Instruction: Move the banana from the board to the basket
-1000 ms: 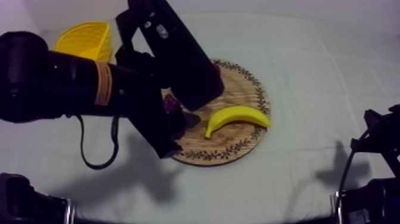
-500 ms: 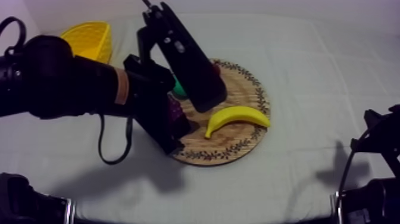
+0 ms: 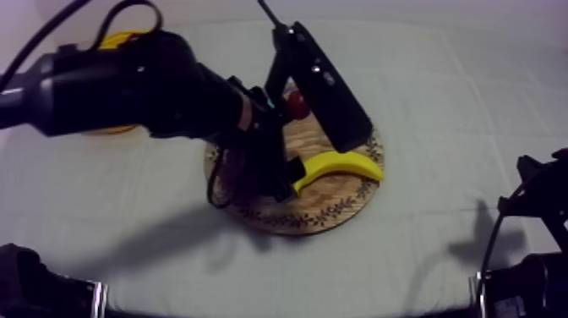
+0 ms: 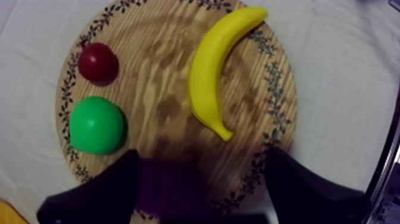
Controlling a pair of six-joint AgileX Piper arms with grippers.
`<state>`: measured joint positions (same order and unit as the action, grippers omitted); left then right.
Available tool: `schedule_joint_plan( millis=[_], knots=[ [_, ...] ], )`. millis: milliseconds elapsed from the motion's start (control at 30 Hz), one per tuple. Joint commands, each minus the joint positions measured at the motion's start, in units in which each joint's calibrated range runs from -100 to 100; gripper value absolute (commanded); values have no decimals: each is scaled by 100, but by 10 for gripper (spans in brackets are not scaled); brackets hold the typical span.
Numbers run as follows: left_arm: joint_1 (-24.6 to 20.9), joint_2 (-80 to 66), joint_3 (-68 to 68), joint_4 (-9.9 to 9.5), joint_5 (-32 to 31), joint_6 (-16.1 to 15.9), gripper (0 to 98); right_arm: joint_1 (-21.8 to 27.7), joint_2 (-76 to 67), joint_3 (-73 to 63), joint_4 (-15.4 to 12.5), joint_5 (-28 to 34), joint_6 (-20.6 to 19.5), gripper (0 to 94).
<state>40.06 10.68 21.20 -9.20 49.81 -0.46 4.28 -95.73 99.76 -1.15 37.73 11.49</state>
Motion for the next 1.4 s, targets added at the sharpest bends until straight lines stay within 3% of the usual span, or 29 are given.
schedule_joint_plan(
  millis=[0, 300, 767, 1033, 1367],
  knots=[
    [-16, 406, -388, 31, 149, -66, 752, 0, -2, 2, 1, 1, 1, 3],
    [-128, 1854, -1889, 107, 994, -297, 738, 0, -2, 2, 1, 1, 1, 3],
    [-120, 3202, -3729, 73, 2520, -492, 699, 0, -2, 2, 1, 1, 1, 3],
    [26, 3585, -4066, -45, 2933, -410, 562, 0, -2, 2, 1, 1, 1, 3],
    [179, 3891, -4301, -261, 3291, -87, 389, 0, -2, 2, 1, 1, 1, 3]
  ],
)
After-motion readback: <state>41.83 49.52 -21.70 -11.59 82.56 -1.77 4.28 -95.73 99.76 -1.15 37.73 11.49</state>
